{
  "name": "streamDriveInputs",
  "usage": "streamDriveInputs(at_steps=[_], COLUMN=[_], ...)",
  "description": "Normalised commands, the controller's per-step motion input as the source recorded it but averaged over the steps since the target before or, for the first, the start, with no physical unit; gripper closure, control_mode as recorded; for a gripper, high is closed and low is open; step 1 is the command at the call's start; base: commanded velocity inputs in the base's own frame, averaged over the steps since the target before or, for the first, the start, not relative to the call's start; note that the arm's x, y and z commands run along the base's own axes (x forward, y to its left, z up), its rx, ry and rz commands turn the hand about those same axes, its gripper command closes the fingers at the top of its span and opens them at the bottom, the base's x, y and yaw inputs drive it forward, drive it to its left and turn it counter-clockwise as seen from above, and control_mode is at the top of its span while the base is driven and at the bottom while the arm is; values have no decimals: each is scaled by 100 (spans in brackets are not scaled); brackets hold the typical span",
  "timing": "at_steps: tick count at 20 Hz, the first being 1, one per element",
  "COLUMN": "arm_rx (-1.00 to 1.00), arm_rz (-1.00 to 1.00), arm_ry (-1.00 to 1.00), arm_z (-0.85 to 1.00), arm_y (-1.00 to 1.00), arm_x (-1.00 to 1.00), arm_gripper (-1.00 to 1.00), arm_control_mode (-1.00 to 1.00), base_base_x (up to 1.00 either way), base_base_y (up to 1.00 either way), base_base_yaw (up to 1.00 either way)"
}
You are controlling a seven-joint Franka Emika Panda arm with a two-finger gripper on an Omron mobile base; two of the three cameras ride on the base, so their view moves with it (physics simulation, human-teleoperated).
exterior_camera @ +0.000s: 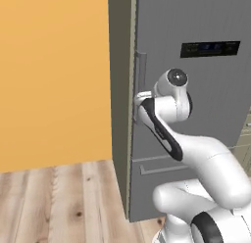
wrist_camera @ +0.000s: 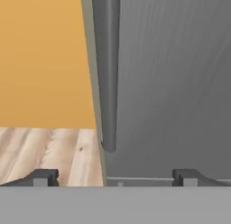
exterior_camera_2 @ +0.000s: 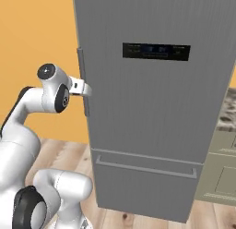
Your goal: Place one of the steaks on the plate and the other in the bowl. Then place the bowl in the fridge.
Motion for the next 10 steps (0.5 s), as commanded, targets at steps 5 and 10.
streamDriveInputs(at_steps=[5, 10], arm_rx=[0, 0], arm_rz=[0, 0], arm_ry=[-4, 3], arm_z=[-4, -8], arm_y=[7, 0], arm_x=[69, 63], arm_gripper=[-100, -100], arm_control_mode=[-100, -100], base_base_x=[0, 0], base_base_y=[0, 0], base_base_yaw=[0, 0])
